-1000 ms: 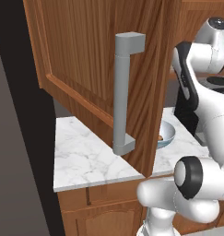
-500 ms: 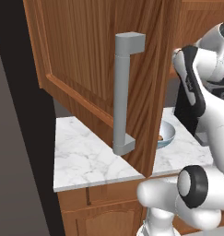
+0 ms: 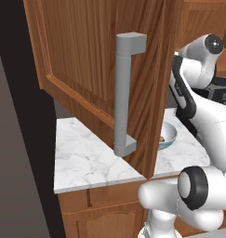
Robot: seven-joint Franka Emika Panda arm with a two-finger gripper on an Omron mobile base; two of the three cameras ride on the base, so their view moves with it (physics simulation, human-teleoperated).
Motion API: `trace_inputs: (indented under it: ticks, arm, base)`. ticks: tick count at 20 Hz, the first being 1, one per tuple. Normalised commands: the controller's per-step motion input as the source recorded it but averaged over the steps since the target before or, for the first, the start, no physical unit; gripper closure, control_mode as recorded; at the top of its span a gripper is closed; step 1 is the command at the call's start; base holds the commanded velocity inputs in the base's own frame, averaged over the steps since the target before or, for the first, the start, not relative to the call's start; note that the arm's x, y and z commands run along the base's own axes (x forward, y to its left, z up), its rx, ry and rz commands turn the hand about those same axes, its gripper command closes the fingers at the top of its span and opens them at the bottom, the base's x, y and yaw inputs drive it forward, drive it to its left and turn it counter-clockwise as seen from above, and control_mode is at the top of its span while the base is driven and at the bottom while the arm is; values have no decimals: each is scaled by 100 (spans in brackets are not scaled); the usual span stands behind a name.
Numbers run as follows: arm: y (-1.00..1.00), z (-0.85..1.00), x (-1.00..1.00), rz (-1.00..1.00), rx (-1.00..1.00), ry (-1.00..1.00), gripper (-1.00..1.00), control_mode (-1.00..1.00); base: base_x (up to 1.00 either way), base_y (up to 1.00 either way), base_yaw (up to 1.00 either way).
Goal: Open the cabinet. Pick the tangerine and tangerine from the cabinet and place them into the bowl. Then close the cabinet.
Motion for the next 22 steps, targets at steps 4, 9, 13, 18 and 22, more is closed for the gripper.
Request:
trace_inputs:
  ticks: [4,9,13,18,22]
  arm:
    - [11,13,48,0,0,1,-100,-100]
    - [0,0,47,0,0,5,-100,-100]
    - [0,0,39,0,0,0,-100,-100]
    - [0,0,38,0,0,0,-100,-100]
    - [0,-8,31,0,0,0,-100,-100]
  base:
    - [0,0,0]
    - [0,0,0]
    - [0,0,0]
    - [0,0,0]
    - [0,0,0]
